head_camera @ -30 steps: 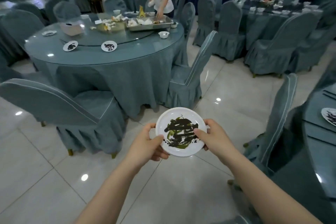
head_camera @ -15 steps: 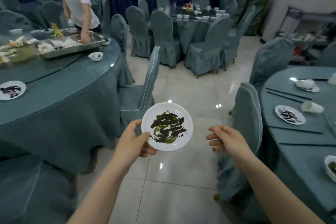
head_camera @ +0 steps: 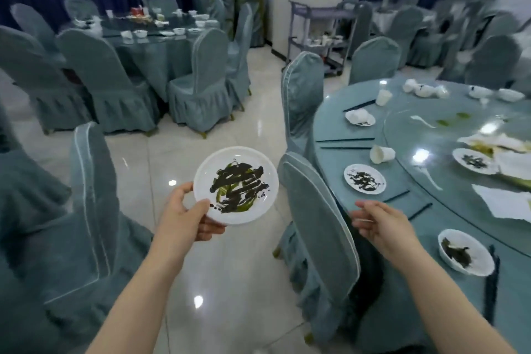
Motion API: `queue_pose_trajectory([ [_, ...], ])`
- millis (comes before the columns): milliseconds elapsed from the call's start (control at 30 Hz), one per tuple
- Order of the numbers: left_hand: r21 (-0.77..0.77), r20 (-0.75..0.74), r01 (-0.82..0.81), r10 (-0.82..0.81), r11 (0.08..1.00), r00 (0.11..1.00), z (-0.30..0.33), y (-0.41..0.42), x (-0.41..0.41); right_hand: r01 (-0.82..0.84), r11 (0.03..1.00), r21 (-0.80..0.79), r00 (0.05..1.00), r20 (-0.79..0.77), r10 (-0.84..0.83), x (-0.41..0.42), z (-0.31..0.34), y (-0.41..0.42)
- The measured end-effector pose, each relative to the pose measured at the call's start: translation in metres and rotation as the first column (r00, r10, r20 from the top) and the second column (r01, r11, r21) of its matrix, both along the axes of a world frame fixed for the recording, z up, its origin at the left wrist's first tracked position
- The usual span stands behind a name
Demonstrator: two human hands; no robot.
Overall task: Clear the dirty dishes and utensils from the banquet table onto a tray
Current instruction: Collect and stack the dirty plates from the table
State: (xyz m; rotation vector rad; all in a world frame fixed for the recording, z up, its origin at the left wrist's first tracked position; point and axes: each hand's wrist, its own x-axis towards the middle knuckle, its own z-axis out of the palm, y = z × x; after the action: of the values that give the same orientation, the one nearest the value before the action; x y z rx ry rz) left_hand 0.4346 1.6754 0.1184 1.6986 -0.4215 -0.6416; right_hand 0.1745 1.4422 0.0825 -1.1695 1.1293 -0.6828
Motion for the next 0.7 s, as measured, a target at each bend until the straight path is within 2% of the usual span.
queue_pose_trajectory([
  [133,0.006,-0.020,0.071,-0.071,0.997,0.997,0.008,-0.090,0.048,0.097,0.995,0.014,0.995,-0.040,-0.097,0.025,-0.009,-0.067],
  [267,-0.007,0.049,0.183,-0.182,0.983,0.982,0.029,-0.175,0.096,0.169,0.985,0.046,0.984,-0.061,-0.166,0.051,-0.014,-0.121],
  [400,-0.015,0.055,0.284,-0.283,0.959,0.958,0.042,-0.249,0.136,0.247,0.964,0.102,0.967,-0.099,-0.237,0.073,-0.024,-0.158],
  [533,-0.042,0.085,0.389,-0.385,0.920,0.919,0.043,-0.319,0.175,0.362,0.916,0.176,0.928,-0.160,-0.336,0.097,-0.036,-0.190],
  [700,-0.027,0.067,0.529,-0.526,0.848,0.848,0.036,-0.384,0.214,0.533,0.810,0.244,0.842,-0.250,-0.479,0.108,-0.067,-0.204],
])
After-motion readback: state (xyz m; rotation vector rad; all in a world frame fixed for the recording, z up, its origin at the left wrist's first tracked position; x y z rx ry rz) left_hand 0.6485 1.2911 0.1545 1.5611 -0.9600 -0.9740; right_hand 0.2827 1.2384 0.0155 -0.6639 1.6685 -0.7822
